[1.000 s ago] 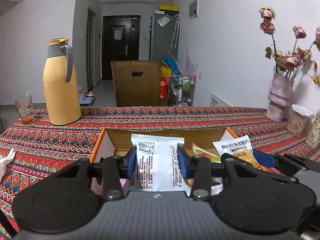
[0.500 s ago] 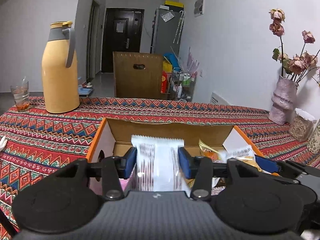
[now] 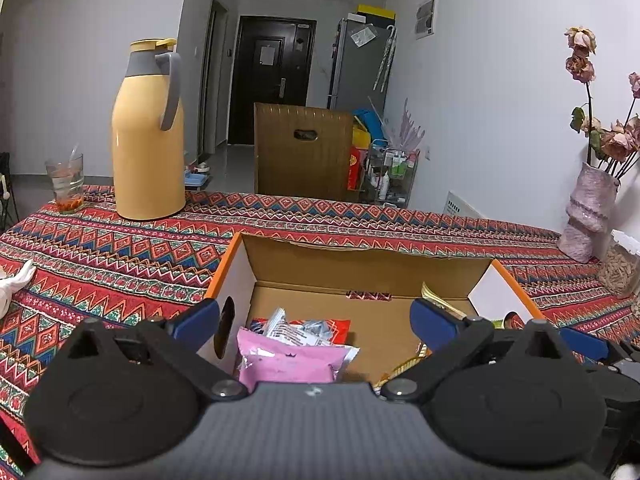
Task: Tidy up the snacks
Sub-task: 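Carry both packets over the box and release them inside, then move both tools back over the remaining snacks on the table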
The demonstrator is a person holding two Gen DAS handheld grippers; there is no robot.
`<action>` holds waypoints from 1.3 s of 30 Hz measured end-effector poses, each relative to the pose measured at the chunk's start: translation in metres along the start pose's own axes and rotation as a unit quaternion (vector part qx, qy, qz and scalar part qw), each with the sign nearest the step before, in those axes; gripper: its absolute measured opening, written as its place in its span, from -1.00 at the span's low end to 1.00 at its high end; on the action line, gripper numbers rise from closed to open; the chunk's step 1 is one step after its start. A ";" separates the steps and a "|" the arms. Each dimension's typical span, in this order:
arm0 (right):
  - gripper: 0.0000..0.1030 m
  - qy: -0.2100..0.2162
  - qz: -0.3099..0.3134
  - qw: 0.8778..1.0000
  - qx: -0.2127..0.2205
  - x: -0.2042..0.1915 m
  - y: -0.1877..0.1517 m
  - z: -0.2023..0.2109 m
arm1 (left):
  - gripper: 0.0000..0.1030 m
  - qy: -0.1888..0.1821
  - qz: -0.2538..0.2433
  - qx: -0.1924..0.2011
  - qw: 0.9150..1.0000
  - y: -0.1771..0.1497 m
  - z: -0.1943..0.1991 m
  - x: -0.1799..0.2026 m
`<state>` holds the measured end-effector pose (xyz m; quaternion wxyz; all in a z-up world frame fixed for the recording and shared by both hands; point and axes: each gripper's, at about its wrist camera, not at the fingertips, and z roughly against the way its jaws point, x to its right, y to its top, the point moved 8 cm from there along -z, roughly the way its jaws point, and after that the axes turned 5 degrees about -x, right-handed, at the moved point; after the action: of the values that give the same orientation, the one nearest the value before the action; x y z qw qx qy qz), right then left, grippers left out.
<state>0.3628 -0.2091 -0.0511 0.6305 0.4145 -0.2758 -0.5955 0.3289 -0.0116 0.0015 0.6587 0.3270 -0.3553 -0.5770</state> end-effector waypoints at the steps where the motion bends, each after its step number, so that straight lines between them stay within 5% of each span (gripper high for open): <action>1: 1.00 0.000 0.000 1.000 0.001 0.000 0.000 0.000 | 1.00 0.000 0.000 0.000 1.000 0.000 0.000 0.000; 23: 1.00 -0.009 0.008 1.000 0.021 -0.001 0.007 0.035 | 1.00 -0.005 -0.009 0.038 0.999 0.009 0.039 0.011; 39: 1.00 -0.008 0.014 1.000 0.008 0.000 -0.023 0.079 | 1.00 -0.009 -0.019 0.035 0.999 -0.023 0.079 0.000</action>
<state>0.2845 -0.2238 -0.0307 0.6330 0.4108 -0.2914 -0.5880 0.2504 -0.0160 0.0246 0.6327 0.3513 -0.3745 -0.5797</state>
